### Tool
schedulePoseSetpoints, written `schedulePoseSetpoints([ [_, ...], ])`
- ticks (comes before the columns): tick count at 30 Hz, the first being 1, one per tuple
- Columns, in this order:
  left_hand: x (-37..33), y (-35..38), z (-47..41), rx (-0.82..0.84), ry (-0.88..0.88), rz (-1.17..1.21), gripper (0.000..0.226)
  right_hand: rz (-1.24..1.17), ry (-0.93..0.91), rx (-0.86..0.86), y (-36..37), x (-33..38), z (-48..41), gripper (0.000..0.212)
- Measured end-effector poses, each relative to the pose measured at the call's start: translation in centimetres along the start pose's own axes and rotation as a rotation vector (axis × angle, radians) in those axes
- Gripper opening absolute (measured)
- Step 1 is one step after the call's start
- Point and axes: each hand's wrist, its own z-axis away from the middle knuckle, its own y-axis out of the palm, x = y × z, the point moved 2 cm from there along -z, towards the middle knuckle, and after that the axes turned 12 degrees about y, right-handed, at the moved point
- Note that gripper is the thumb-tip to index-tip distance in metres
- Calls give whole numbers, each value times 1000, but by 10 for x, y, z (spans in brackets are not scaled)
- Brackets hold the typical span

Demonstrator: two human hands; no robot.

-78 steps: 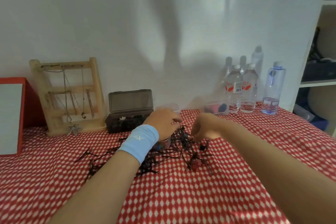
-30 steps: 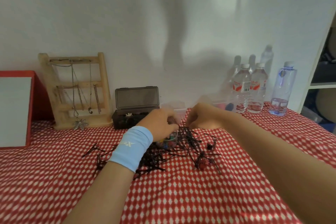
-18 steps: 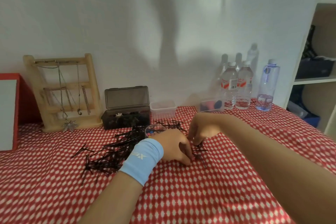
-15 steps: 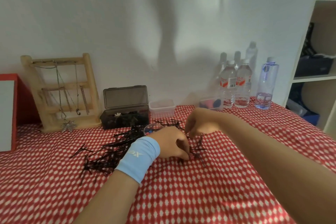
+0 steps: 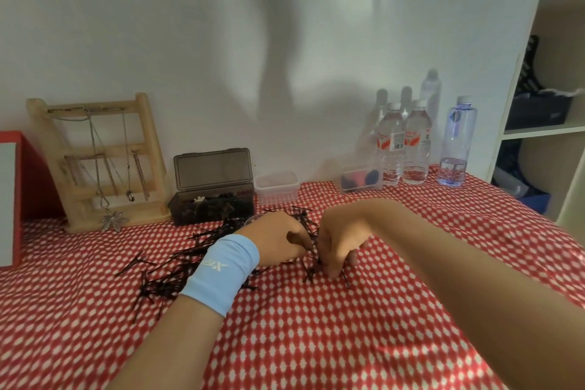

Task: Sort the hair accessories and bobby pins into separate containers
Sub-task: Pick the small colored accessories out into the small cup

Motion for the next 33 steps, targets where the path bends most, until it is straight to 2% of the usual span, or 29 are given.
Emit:
schedulePoseSetpoints([
  [6, -6, 10, -6, 86, 12, -42, 22, -51, -2, -37, -7, -2, 3, 15],
  [13, -11, 18, -7, 83, 11, 15, 21, -177, 27, -262, -27, -16, 5, 9],
  [15, -10, 7, -3, 35, 25, 19, 20, -221, 6, -323, -32, -12, 2, 8],
  [17, -2, -11, 8, -89, -7, 76, 18, -290, -32, -378, -36, -2, -2, 8],
  [19, 14, -29, 21, -215, -93, 97, 16, -328, -79, -411, -38, 12, -5, 8],
  [22, 41, -44, 37, -313, -253, 6, 11, -332, -129, -426, -38, 37, -14, 12],
  [25, 55, -43, 39, -320, -322, -30, 14, -317, -150, -401, -36, 52, -27, 10],
  [28, 60, -40, 30, -226, -332, -48, 25, -330, -149, -433, -45, 51, -32, 9],
  [33, 62, -53, 1, -240, -257, -28, 25, -336, -41, -488, -61, 14, -38, 15],
])
